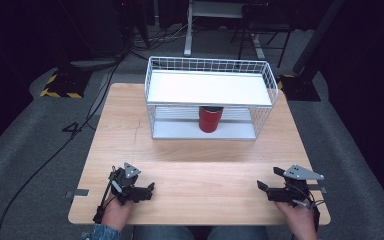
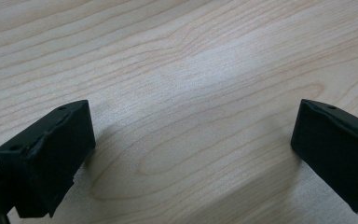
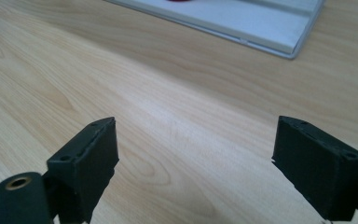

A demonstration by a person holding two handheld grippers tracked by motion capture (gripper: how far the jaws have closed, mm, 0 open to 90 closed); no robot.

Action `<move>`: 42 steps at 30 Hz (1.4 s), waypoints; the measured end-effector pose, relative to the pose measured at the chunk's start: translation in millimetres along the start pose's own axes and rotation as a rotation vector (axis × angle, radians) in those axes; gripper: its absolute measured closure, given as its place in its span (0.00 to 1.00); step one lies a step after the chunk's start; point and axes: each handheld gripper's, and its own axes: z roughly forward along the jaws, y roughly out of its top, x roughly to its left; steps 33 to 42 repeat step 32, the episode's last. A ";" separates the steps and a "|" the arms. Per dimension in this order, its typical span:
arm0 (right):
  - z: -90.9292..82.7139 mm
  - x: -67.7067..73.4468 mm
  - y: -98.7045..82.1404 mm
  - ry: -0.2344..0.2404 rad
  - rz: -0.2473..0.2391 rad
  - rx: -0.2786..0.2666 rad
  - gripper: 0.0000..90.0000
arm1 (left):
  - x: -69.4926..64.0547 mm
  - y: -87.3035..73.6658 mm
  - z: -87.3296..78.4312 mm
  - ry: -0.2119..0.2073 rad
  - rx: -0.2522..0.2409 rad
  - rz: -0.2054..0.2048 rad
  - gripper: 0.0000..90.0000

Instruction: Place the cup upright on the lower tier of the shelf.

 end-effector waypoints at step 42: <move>24.0 0.7 -25.8 -0.009 -0.038 0.157 0.10 | 0.0 2.2 2.0 -0.003 -0.001 0.004 0.00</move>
